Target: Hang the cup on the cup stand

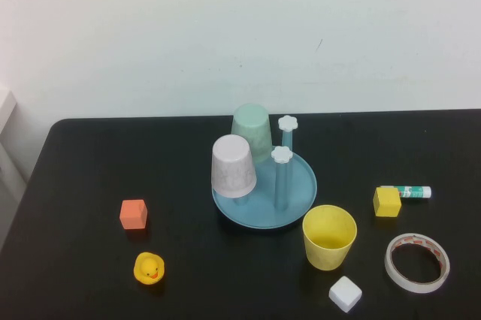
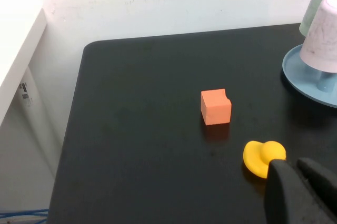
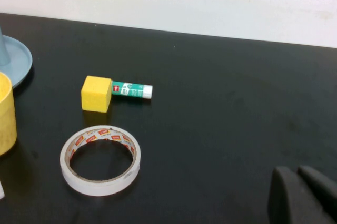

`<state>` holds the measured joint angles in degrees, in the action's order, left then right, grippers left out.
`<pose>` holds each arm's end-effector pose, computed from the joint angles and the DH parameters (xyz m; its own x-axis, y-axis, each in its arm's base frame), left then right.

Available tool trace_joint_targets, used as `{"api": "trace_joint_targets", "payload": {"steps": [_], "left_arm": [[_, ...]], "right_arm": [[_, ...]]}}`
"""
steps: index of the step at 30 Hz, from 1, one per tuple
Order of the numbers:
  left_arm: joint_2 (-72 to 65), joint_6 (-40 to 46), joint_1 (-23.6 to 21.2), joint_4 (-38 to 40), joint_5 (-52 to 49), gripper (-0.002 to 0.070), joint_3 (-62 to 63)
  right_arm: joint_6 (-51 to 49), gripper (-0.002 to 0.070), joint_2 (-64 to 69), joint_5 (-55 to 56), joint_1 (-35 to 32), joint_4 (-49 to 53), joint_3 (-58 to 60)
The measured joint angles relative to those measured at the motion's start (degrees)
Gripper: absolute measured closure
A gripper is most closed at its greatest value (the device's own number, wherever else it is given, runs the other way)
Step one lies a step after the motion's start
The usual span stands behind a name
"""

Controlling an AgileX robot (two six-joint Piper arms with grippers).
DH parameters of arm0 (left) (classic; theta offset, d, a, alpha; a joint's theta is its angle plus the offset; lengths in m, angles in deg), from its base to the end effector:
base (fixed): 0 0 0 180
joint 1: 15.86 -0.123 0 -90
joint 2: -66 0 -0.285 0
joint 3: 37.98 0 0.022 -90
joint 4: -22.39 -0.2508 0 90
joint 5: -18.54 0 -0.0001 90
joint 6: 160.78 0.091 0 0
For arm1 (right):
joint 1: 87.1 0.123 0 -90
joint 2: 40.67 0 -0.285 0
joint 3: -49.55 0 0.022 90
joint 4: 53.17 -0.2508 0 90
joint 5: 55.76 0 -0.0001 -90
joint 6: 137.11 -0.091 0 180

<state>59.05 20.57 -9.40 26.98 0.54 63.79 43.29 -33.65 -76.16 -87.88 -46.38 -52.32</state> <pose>0.0531 -0.0083 0.1797 -0.2325 -0.0266 -0.9722 0.1243 0.9906 -0.0569 0.0527 -0.0045 0.1767 -0.2703 -0.1141 -0.9560 0.0216 0.9920 -0.1245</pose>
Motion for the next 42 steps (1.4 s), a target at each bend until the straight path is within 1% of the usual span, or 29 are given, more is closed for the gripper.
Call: {"api": "trace_joint_targets", "payload": {"steps": [26,28,31,34,39,42], "left_arm": [[0.00,0.43,0.00,-0.03,-0.02,0.0676,0.00],[0.00,1.03,0.00,-0.14,1.78,0.0676,0.00],[0.00,2.01,0.00,-0.37,7.65,0.0676,-0.11],[0.00,2.51,0.00,-0.49,18.89,0.0677,-0.11],[0.00,2.65,0.00,-0.49,36.46,0.0677,-0.11],[0.00,2.73,0.00,-0.49,42.94,0.0677,-0.11]], "right_arm": [[0.09,0.0678,0.00,0.00,0.00,0.03,0.00],[0.09,0.0678,0.00,0.28,0.00,0.03,0.00],[0.09,0.0678,0.00,2.08,0.00,0.14,0.22],[0.09,0.0678,0.00,7.15,0.00,0.26,0.73],[0.09,0.0678,0.00,21.91,0.00,0.26,0.73],[-0.40,0.0678,0.00,30.37,0.00,0.26,0.73]]}}
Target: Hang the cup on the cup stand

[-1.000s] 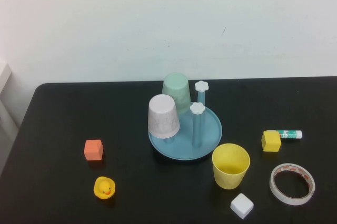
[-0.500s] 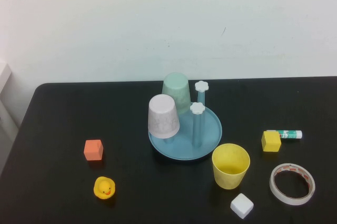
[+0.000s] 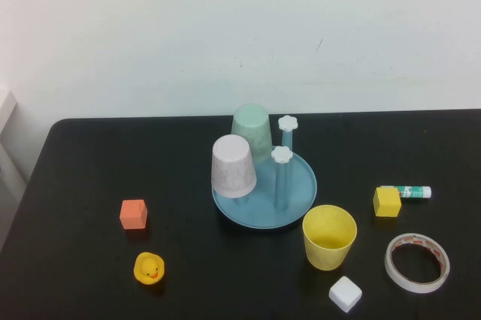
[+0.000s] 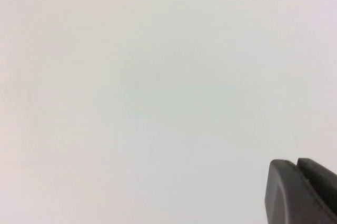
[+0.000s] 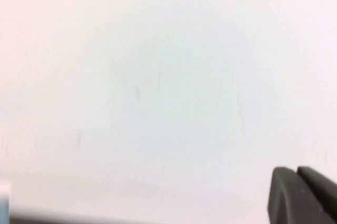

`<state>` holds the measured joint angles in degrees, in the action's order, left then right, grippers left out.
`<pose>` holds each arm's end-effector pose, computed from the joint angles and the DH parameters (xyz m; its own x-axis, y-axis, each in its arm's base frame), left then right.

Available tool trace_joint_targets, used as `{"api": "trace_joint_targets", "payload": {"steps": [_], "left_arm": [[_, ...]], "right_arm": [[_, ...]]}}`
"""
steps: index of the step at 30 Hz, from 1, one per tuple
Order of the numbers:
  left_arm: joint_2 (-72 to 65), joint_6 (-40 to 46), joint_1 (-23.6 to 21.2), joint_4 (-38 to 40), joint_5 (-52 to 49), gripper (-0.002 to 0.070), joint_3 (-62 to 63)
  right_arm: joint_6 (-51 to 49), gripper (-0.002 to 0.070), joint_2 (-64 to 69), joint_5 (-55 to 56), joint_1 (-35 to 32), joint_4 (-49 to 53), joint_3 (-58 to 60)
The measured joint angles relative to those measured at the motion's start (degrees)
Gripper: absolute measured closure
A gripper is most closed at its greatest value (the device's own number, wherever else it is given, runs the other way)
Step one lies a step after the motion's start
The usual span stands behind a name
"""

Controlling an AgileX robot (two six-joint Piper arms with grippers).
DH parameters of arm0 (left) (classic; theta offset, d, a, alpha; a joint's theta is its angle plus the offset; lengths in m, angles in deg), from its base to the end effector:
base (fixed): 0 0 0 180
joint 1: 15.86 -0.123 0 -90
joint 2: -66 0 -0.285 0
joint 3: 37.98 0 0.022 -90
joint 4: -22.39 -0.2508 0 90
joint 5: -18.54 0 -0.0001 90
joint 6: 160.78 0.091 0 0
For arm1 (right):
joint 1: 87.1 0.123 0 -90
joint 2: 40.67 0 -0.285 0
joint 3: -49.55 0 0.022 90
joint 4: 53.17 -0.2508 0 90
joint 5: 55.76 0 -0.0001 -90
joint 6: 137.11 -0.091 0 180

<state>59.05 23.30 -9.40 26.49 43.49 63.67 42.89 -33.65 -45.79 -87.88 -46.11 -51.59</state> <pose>0.0444 -0.0023 0.2448 0.4912 -0.0493 -0.8696 0.0833 0.9965 -0.0094 0.0540 0.0012 0.2197 0.2412 -0.1243 -0.9625 0.0223 0.9922 -0.1226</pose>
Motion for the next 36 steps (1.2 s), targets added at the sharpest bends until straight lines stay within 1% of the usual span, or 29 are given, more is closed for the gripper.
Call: {"api": "trace_joint_targets", "payload": {"steps": [3,7,10,12,14,16,19,20,21,25,28,30,33,36], "left_arm": [[0.00,0.00,0.00,0.00,3.58,0.0677,0.00],[0.00,-0.50,0.00,0.00,6.22,0.0677,0.00],[0.00,-0.96,0.00,0.14,6.57,0.0677,0.00],[0.00,-1.34,0.00,0.38,5.52,0.0677,0.12],[0.00,-1.47,0.00,0.38,-0.69,0.0677,1.74],[0.00,-0.20,0.00,0.23,-8.67,0.0677,5.31],[0.00,5.00,0.00,-0.24,-19.47,0.0677,12.14],[0.00,6.57,0.00,-0.39,-22.60,0.0677,14.01],[-0.75,8.03,0.00,-0.50,-27.77,0.0677,16.63],[-5.07,8.82,0.00,-0.64,-36.93,0.0677,18.57],[-9.51,9.04,0.00,-0.49,-43.15,0.0677,18.57],[-12.64,9.03,0.00,0.76,-45.85,0.0677,18.57],[-16.67,9.03,0.00,3.40,-46.91,0.0677,18.57],[-19.42,9.03,0.00,4.56,-46.10,0.0677,18.57]], "right_arm": [[-0.46,0.0678,0.00,6.13,0.00,0.11,0.00],[-3.53,0.0678,0.00,12.83,0.00,0.11,0.00],[-4.67,0.0678,0.00,14.41,0.00,0.11,0.00],[-5.02,0.0678,0.00,13.17,0.00,0.01,-0.13],[-5.12,0.0678,0.00,8.03,0.00,0.01,-1.96],[-4.81,0.0678,0.00,-1.10,0.00,0.01,-5.44],[-2.95,0.0678,0.31,-15.01,0.00,0.13,-11.82],[-2.35,0.0678,1.41,-19.70,0.00,0.13,-14.09],[-1.66,0.0678,4.48,-27.49,0.00,0.13,-18.27],[1.68,0.0678,13.78,-40.23,0.00,-1.22,-24.49],[8.80,0.0678,23.49,-46.67,0.00,-5.31,-28.09],[12.86,0.0678,30.40,-48.55,0.00,-9.13,-30.34],[18.68,0.0678,40.15,-48.98,0.00,-14.89,-33.17],[27.71,0.0678,50.39,-48.98,0.00,-23.67,-36.25]]}}
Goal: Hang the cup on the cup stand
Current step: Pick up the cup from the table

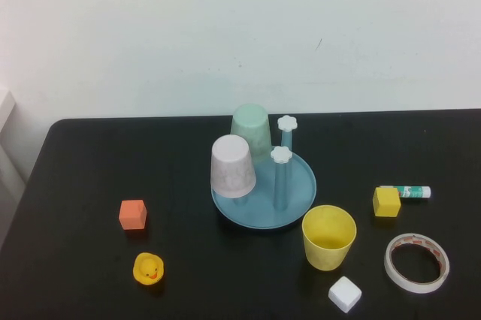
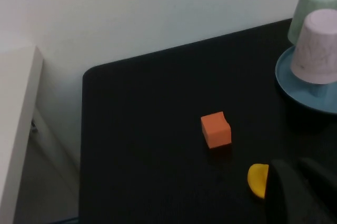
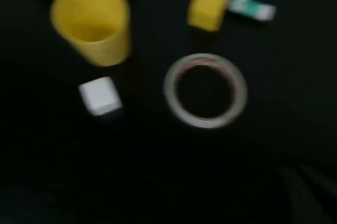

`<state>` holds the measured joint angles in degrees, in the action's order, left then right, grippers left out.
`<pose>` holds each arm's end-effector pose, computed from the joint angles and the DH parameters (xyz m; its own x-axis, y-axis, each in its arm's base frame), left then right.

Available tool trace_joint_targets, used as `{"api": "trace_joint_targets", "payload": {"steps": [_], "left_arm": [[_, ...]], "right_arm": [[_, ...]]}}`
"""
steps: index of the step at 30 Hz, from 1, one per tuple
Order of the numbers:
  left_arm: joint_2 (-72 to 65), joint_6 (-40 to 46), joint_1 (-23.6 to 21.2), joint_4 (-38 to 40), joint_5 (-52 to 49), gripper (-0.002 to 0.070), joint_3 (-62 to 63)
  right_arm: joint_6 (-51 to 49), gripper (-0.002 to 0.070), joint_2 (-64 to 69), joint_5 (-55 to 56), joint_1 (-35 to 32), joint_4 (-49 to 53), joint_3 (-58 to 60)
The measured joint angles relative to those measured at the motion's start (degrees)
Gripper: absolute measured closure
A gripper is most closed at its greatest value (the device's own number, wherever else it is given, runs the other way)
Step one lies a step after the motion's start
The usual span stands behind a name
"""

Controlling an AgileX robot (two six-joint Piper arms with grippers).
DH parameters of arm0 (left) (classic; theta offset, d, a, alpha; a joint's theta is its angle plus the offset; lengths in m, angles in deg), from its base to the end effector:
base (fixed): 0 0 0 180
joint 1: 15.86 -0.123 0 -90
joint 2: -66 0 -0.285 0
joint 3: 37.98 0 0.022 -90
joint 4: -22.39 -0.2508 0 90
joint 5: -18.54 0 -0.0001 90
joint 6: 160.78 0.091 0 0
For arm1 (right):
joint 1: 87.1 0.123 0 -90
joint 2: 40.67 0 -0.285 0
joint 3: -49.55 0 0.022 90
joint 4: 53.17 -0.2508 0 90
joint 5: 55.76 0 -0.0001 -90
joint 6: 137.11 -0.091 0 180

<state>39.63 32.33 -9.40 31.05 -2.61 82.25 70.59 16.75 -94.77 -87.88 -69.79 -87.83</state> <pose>0.0792 -0.0140 0.2617 -0.2762 0.1193 -0.9537 0.1889 0.9797 0.0679 0.1575 0.0143 0.2747 -0.6902 -0.2393 -0.6829 -0.2913 0.9558 -0.0404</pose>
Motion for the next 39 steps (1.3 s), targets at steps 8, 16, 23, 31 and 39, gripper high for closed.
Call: {"api": "trace_joint_targets", "payload": {"steps": [8,16,23,31,39], "left_arm": [[-0.70,0.11,0.00,1.77,1.84,0.0677,0.00],[-0.79,0.11,0.00,2.31,2.05,0.0677,0.00],[-0.79,0.11,0.00,4.28,2.05,0.0677,0.00],[-0.79,0.11,0.00,19.36,2.05,0.0676,0.00],[-0.79,0.22,0.00,46.04,2.82,0.0375,0.00]], "right_arm": [[25.15,0.0677,30.70,4.39,6.86,-23.49,-9.53],[26.97,0.0677,51.68,8.62,15.65,-24.50,-23.44],[25.59,0.0557,63.20,7.32,16.30,-21.21,-32.89],[22.80,0.0332,69.65,7.32,16.30,-20.76,-37.05],[23.37,0.0447,73.22,7.43,16.44,-24.63,-37.44]]}}
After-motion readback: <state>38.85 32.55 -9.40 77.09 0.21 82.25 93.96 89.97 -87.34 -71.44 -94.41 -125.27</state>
